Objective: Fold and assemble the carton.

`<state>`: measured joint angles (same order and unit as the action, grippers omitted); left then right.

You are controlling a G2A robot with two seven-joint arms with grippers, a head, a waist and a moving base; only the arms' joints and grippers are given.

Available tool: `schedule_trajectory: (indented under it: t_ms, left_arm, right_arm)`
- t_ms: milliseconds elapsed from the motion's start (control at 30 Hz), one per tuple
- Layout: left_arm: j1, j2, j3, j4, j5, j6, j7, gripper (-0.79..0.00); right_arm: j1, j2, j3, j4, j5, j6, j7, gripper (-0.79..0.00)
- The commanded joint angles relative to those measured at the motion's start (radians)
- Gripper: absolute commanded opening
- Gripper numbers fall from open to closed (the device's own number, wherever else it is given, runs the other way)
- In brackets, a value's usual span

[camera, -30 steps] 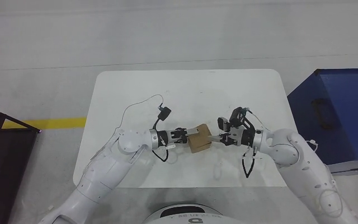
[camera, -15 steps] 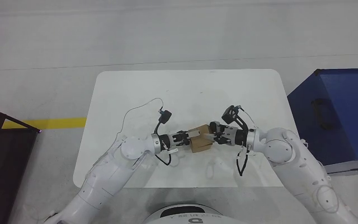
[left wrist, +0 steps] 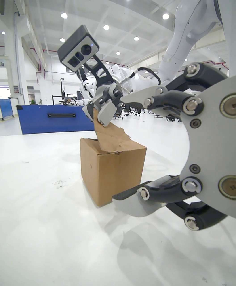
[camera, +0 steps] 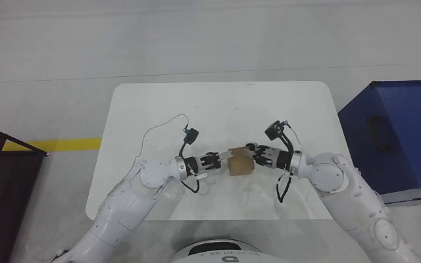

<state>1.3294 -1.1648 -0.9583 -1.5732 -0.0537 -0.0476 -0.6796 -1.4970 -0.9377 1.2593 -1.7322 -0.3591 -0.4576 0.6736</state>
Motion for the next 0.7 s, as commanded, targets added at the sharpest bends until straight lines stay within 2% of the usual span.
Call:
schedule_trajectory:
  t_ms: [0, 33, 200, 333, 433, 500, 567, 667]
  left_arm:
    - [0.000, 0.000, -0.005, 0.001, -0.004, 0.005, 0.002, -0.086]
    - [-0.001, 0.001, -0.008, 0.000, -0.005, 0.007, 0.003, -0.086]
    - [0.002, 0.003, -0.028, -0.006, -0.028, 0.021, 0.008, -0.074]
    - [0.000, 0.003, -0.033, -0.015, -0.035, 0.033, 0.007, -0.086]
    - [-0.004, 0.000, -0.028, -0.022, -0.050, 0.049, 0.014, -0.092]
    - [-0.008, -0.003, -0.022, -0.023, -0.065, 0.058, 0.018, -0.092]
    - [-0.010, -0.006, -0.019, -0.020, -0.086, 0.060, 0.025, -0.105]
    - [-0.008, -0.010, -0.030, -0.010, -0.136, 0.055, 0.044, -0.102]
  right_arm:
    - [0.000, -0.001, 0.003, 0.001, 0.013, -0.001, -0.015, -0.089]
    - [-0.001, -0.001, 0.006, -0.001, 0.021, -0.011, -0.023, 0.000]
    - [-0.024, 0.004, 0.058, -0.003, 0.059, -0.051, -0.071, 0.000]
    - [-0.058, 0.012, 0.113, -0.002, 0.026, -0.046, -0.078, 0.000]
    - [-0.076, 0.017, 0.143, -0.002, -0.056, -0.011, -0.088, 0.000]
    - [-0.085, 0.016, 0.141, -0.003, -0.057, -0.022, -0.121, 0.000]
    - [-0.081, 0.013, 0.126, 0.018, -0.054, -0.044, -0.128, -0.049]
    - [-0.049, 0.008, 0.072, 0.050, -0.063, -0.102, -0.093, -0.028]
